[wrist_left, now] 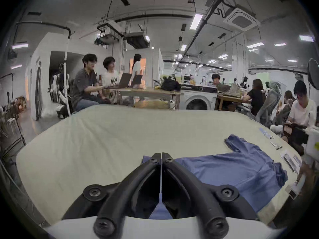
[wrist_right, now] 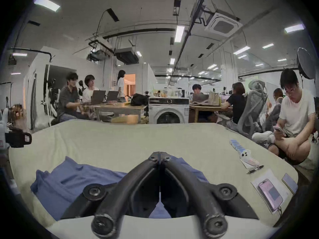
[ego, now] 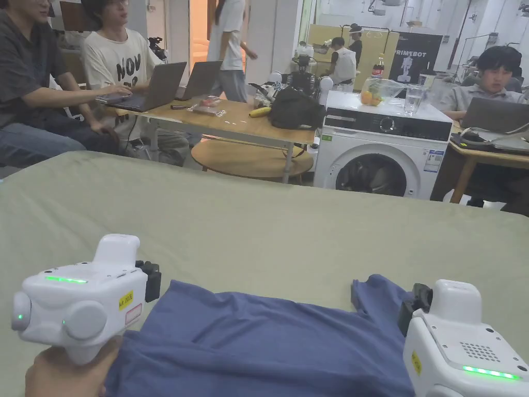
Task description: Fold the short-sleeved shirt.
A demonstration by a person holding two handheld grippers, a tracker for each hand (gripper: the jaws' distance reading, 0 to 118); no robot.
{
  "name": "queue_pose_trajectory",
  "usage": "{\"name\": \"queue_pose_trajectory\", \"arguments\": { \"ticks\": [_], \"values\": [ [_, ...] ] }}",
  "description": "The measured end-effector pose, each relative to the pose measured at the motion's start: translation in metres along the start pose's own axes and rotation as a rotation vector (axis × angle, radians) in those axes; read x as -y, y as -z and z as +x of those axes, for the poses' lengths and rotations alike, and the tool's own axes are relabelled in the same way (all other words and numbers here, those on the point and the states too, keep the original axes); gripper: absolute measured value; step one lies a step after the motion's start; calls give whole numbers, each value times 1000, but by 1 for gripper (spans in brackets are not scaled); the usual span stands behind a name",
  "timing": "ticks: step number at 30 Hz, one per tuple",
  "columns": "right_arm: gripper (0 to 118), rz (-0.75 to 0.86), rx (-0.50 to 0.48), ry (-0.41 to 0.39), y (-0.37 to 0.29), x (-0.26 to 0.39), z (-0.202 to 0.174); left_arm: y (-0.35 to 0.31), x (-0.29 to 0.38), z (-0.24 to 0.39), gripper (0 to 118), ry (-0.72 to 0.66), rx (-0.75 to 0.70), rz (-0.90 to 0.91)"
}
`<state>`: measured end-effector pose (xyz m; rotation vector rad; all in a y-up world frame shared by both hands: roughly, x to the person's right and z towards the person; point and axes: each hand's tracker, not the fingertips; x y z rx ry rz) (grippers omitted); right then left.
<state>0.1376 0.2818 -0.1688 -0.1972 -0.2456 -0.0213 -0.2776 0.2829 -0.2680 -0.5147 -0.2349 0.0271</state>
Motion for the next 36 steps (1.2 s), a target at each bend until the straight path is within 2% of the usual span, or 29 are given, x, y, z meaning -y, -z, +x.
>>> {"name": "queue_pose_trajectory", "arguments": {
  "ticks": [3, 9, 10, 13, 14, 20, 22, 27, 29, 30, 32, 33, 34, 35, 36],
  "values": [
    [0, -35, -8, -7, 9, 1, 2, 27, -14, -19, 0, -48, 44, -116],
    [0, -98, -6, -6, 26, 8, 7, 106, -39, -56, 0, -236, 94, -298],
    [0, -117, -7, -4, 29, 9, 9, 124, -43, -60, 5, -241, 117, -352],
    [0, -169, -3, -13, 42, 13, 14, 166, -49, -63, 46, -219, 70, -433],
    [0, -180, 1, -13, 44, 16, 14, 178, -50, -64, 51, -222, 57, -448],
    [0, -246, 19, -34, 55, 26, 25, 234, -35, -46, 52, -152, 83, -586],
    [0, -258, 24, -34, 56, 28, 30, 246, -28, -41, 52, -120, 44, -630],
    [0, -294, 37, -42, 61, 34, 40, 240, -30, -19, 52, 25, -8, -579],
    [0, -306, 36, -36, 63, 37, 44, 236, -23, -6, 52, 91, -27, -544],
    [0, -310, 40, -35, 62, 38, 45, 235, -21, -6, 51, 80, -22, -542],
    [0, -320, 45, -36, 63, 39, 48, 232, -18, -2, 43, 84, -37, -537],
    [0, -324, 46, -35, 64, 40, 51, 229, -17, -3, 34, 71, -33, -535],
    [0, -329, 49, -35, 64, 40, 54, 232, -16, -9, 15, 67, -32, -521],
    [0, -335, 56, -32, 65, 39, 58, 235, -17, -16, 0, 70, -24, -510],
    [0, -344, 59, -25, 67, 36, 63, 230, -18, -18, 0, 68, -18, -499]
  ]
}}
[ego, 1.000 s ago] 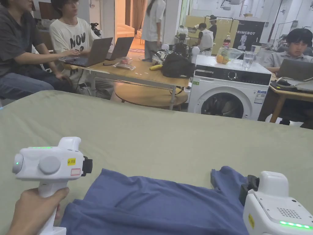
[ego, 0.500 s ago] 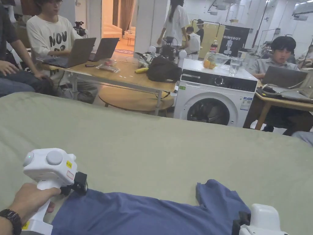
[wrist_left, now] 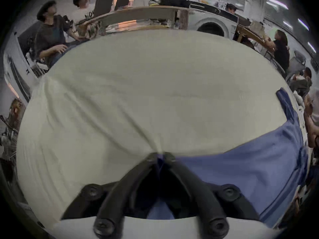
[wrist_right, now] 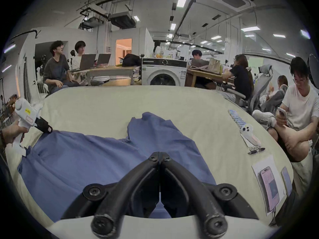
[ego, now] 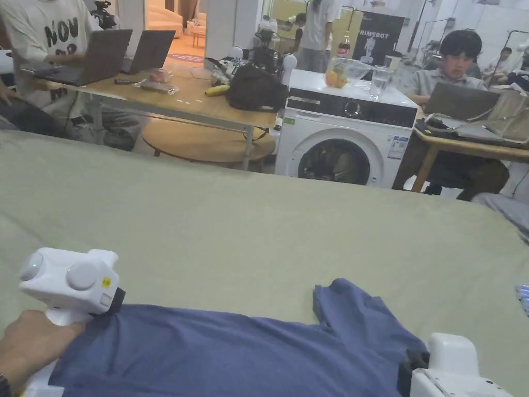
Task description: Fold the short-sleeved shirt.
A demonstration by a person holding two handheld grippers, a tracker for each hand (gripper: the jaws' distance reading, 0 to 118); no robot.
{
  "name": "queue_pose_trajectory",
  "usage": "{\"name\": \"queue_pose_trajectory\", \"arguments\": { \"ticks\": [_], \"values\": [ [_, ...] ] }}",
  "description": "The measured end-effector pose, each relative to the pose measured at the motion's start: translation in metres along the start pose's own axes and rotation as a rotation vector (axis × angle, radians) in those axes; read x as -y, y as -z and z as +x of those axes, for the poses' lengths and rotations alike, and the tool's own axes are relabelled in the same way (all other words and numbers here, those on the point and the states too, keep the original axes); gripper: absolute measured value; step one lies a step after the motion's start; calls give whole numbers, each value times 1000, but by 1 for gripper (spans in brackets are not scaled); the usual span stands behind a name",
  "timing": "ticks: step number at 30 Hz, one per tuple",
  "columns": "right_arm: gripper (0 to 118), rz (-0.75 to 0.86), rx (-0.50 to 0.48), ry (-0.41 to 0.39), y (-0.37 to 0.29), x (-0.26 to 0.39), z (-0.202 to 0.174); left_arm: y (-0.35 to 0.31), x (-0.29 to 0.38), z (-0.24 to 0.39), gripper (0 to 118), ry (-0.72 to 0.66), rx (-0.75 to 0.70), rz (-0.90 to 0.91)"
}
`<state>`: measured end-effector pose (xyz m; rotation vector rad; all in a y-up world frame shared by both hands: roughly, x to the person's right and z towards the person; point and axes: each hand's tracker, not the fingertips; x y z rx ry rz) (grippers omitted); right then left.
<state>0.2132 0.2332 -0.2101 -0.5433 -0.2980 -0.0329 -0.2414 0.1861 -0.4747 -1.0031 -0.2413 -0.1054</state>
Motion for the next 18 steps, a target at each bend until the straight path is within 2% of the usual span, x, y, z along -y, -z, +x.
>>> {"name": "queue_pose_trajectory", "arguments": {
  "ticks": [4, 6, 7, 8, 9, 10, 11, 13, 18],
  "values": [
    [0, -39, 7, 16, 11, -22, 26, -34, 8, -4, 0, 16, 51, 77],
    [0, -108, 17, 0, 25, -36, 38, -52, 12, -10, 0, 2, 53, 120],
    [0, -137, -3, 17, 35, -43, 45, -66, 16, -9, 0, -23, 64, 154],
    [7, -163, -28, 30, 46, -49, 52, -72, 18, -12, 0, -23, 65, 166],
    [22, -197, -53, 44, 60, -55, 58, -79, 19, -16, 0, -27, 62, 169],
    [43, -235, -44, 34, 74, -61, 62, -84, 20, -16, 0, -38, 62, 175],
    [54, -253, -37, 25, 87, -64, 64, -89, 22, -16, 0, -35, 70, 185],
    [56, -320, -57, -20, 117, -69, 66, -94, 22, -16, 0, -33, 59, 192],
    [56, -452, -66, -26, 178, -65, 67, -95, 21, -10, 0, -68, 62, 193]
  ]
}}
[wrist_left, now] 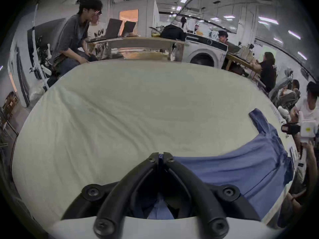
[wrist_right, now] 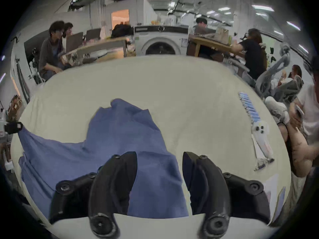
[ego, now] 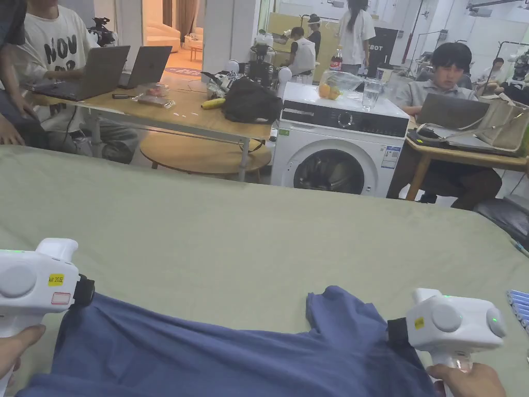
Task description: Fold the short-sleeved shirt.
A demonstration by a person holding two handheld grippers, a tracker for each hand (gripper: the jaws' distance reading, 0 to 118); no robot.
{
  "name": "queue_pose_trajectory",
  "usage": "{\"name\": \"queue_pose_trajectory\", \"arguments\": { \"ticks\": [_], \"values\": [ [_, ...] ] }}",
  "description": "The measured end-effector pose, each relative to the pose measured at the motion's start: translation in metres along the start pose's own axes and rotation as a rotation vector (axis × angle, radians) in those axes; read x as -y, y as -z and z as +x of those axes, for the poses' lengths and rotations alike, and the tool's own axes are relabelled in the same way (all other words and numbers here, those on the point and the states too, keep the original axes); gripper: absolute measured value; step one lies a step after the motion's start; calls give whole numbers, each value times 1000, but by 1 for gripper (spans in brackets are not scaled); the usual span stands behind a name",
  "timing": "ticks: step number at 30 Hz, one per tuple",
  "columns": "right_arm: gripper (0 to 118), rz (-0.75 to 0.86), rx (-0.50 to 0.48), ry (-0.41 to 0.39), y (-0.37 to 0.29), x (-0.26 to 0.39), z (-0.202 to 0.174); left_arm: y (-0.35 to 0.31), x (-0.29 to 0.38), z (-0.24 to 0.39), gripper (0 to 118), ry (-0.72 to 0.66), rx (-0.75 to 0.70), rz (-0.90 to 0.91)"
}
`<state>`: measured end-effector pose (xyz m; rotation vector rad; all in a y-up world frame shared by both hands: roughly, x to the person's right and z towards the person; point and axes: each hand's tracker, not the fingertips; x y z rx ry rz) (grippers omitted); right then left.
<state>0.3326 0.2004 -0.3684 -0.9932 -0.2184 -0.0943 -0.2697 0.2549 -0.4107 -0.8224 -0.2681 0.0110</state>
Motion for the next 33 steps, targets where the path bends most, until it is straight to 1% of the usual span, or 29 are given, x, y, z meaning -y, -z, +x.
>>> {"name": "queue_pose_trajectory", "arguments": {
  "ticks": [3, 4, 6, 7, 8, 9, 10, 11, 12, 13, 14, 17, 19, 20, 21, 24, 28, 29, 33],
  "values": [
    [56, -94, -39, 23, 25, -2, 5, 3, -1, 5, 0, -1, -2, -9],
    [56, -86, -21, 27, 26, -1, 4, 3, 0, 6, 0, 1, 1, -13],
    [55, -47, -17, 30, 21, 1, 2, 5, 0, 8, 0, 6, -5, -18],
    [50, -40, -12, 22, 21, 1, 1, 5, 0, 8, 0, 6, -5, -18],
    [48, -36, -24, 26, 22, 1, 2, 5, 0, 7, 0, 2, -3, -19],
    [45, -42, -55, 52, 23, 1, 2, 6, 0, 6, 0, -4, 1, -21],
    [29, -39, -49, 65, 21, 2, 4, 7, 0, 6, 0, -6, 2, -21],
    [10, -28, -54, 63, 17, 4, 5, 6, 0, 6, 0, -6, -1, -21],
    [0, 1, -58, 74, 8, 6, 6, 6, 1, 6, 0, -7, 0, -23],
    [0, 46, -66, 99, -2, 8, 6, 3, 2, 4, 0, -9, 4, -22],
    [0, 76, -63, 105, -12, 10, 6, 1, 3, 4, 0, -12, 9, -17],
    [0, 110, -55, 85, -45, 17, 2, -8, 5, 1, 0, -26, 26, -2],
    [0, 158, -52, 44, -70, 24, -1, -18, 8, 2, 0, -31, 35, 13],
    [0, 178, -36, 36, -82, 28, -4, -23, 10, 2, 0, -34, 42, 20],
    [0, 186, -28, 23, -94, 33, -5, -29, 12, 1, 0, -31, 51, 32],
    [0, 210, -32, 15, -123, 51, -3, -51, 22, -1, 0, -27, 61, 58],
    [0, 227, -21, 11, -158, 82, -1, -69, 36, -4, 0, -58, 94, 83],
    [0, 229, -25, 4, -166, 92, 0, -85, 49, -9, 0, -61, 97, 88],
    [0, 223, -29, -8, -189, 126, 3, -106, 70, -15, 0, -79, 123, 95]
  ]
}}
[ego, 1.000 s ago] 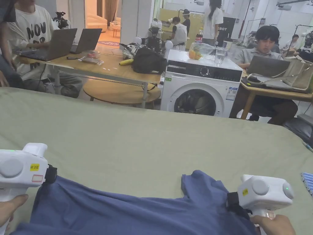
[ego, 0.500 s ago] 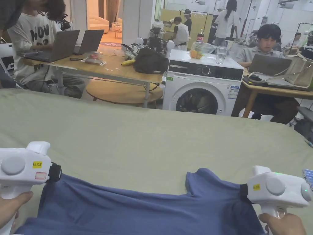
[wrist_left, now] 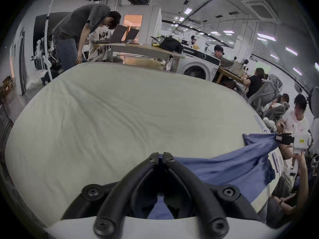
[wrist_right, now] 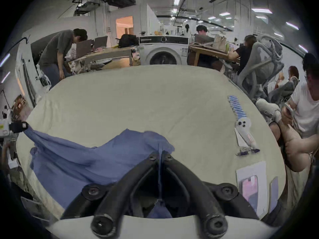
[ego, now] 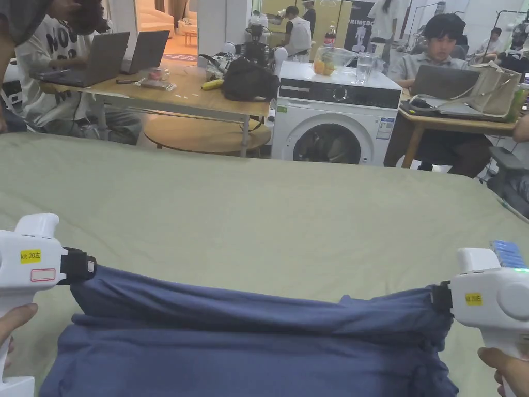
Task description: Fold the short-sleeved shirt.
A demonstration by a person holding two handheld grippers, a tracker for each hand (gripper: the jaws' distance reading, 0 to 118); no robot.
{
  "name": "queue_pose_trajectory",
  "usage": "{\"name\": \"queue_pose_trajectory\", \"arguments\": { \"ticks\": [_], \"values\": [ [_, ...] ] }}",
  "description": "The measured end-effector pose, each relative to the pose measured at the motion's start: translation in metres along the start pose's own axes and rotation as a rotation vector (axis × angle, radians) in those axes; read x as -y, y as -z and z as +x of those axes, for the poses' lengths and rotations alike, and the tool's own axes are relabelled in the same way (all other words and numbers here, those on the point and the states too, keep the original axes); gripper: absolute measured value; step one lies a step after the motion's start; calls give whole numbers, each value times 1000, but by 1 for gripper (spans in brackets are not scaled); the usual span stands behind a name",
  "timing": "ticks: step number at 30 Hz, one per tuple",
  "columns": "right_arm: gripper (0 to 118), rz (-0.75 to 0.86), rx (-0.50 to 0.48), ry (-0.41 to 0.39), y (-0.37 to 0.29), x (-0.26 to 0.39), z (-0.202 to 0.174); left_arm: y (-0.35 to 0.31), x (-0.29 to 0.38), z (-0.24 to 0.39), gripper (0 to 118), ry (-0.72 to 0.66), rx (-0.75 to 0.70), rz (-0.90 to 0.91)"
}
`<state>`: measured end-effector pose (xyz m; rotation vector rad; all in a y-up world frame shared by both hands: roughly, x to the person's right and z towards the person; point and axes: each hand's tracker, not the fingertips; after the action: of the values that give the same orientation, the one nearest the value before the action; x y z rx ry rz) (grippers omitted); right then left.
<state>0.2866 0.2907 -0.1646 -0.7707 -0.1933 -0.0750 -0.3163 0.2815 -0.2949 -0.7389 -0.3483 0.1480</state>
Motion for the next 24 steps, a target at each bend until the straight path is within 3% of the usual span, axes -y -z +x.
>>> {"name": "queue_pose_trajectory", "arguments": {
  "ticks": [8, 16, 24],
  "values": [
    [0, -72, 9, -23, -36, 59, -1, -35, 49, -14, 0, -16, 32, -63],
    [0, -299, 38, -83, 7, 118, -3, 1, 105, -28, 0, -2, -18, -285],
    [0, -280, 54, -70, 18, 121, -8, 17, 111, -20, 0, 19, -70, -299]
  ]
}}
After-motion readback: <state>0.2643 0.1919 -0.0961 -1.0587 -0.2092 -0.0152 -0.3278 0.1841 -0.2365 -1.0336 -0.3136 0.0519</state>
